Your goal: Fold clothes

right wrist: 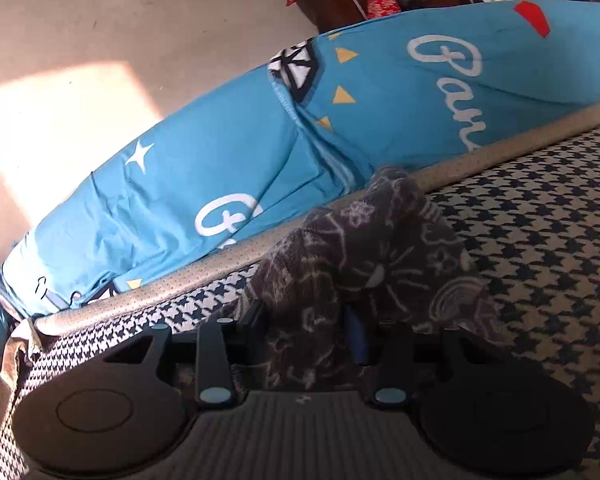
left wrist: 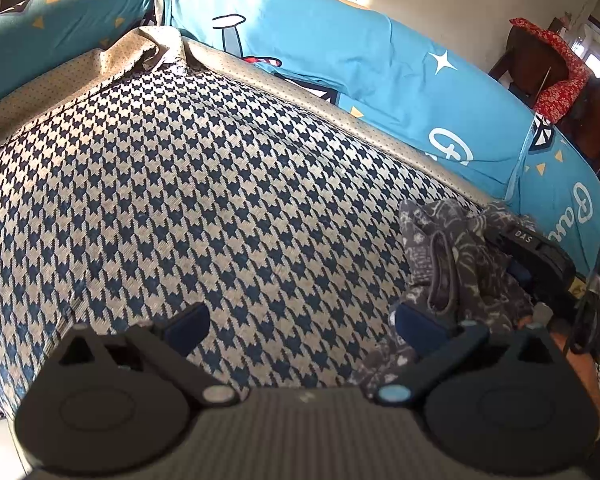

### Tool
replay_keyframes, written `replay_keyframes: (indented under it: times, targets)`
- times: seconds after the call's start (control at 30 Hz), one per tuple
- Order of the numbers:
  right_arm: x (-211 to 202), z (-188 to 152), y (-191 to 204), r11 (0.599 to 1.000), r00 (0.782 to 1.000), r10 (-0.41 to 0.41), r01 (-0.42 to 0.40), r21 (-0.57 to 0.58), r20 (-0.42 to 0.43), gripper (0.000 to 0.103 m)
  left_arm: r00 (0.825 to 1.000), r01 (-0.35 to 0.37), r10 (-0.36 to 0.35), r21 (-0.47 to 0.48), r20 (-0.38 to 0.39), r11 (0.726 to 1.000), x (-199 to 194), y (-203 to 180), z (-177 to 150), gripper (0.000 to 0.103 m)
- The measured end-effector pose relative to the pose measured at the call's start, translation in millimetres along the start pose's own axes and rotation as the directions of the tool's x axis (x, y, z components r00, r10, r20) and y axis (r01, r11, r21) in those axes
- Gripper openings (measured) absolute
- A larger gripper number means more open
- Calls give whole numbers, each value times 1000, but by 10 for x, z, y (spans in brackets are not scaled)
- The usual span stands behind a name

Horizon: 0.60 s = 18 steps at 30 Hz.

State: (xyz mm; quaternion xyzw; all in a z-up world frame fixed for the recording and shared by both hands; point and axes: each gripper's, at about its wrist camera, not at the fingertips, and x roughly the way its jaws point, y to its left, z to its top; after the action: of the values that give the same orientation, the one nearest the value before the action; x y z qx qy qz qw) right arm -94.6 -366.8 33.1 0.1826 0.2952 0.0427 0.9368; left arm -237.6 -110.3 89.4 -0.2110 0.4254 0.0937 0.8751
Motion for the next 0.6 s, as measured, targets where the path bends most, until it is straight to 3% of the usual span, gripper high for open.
replay_keyframes:
  times: [0.17,0.23,0.3,0.4,0.6]
  targets:
    - [72,-53,275,991,1000,22,-22,-130,-4,48,1000,6,-6,-5,-2,1000,-5,19,8,103]
    - [161,-94,335,983,999,25,-30,-182,-29,64,1000,5,-5,-7,-2,1000,-5,18,11,103]
    - [238,-126,370,976,998,21,-31,-217,-52,70,1000,6,-6,-8,-5,1000,-3,17,11,103]
    - [279,-129,369,974,998,14,-29,-223,-66,71,1000,9,-9,-9,-8,1000,-3,15,6,103]
    - [-45,-48,275,988,999,38,-36,-153,13,71,1000,4,-4,-16,-7,1000,1,22,12,103]
